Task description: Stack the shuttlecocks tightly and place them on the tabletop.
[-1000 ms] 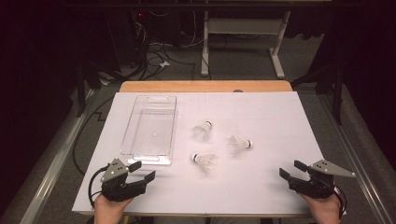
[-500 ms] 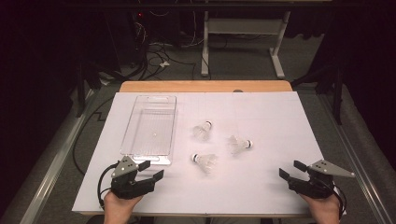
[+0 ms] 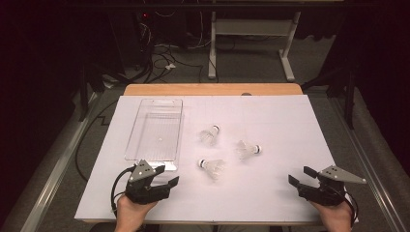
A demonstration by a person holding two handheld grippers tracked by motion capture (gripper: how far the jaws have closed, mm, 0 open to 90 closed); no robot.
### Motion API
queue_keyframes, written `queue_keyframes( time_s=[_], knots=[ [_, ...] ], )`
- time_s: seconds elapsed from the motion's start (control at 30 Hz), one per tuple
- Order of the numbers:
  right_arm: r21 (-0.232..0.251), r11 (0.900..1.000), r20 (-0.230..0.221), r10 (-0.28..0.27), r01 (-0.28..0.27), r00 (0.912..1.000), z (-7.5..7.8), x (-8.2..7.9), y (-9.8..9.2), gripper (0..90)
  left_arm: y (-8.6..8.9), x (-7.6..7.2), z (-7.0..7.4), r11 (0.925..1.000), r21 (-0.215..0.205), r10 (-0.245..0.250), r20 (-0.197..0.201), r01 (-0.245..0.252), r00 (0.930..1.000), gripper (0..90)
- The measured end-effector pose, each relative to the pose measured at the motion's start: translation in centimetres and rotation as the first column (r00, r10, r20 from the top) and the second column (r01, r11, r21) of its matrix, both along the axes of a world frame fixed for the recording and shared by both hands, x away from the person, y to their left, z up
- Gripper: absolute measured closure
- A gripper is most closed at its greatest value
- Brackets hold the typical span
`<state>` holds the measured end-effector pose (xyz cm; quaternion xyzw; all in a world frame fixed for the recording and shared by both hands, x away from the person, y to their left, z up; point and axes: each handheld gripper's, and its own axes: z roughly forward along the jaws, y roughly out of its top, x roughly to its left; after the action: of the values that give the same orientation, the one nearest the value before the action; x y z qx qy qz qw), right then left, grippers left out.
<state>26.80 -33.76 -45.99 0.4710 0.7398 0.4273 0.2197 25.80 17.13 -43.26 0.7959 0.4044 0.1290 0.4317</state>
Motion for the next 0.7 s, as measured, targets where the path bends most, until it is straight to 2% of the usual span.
queue_keyframes(
  time_s=[0.13,0.3,0.7],
  knots=[
    [-0.002,1.000,0.000,0.000,0.000,1.0000,0.0,0.0,0.0,29.7,-0.3,0.2,0.0,1.0000,0.008,-0.002,-0.008,0.002,1.0000,36.9],
    [-0.004,1.000,0.002,0.000,0.000,1.0000,0.0,0.0,0.1,29.8,-0.7,0.6,0.1,1.0000,-0.008,0.000,-0.032,0.000,0.9995,38.4],
    [-0.006,1.000,0.000,0.003,-0.003,1.0000,0.0,0.0,0.1,29.8,-2.0,1.5,0.4,0.9998,0.004,-0.019,-0.037,0.019,0.9991,39.5]
  ],
)
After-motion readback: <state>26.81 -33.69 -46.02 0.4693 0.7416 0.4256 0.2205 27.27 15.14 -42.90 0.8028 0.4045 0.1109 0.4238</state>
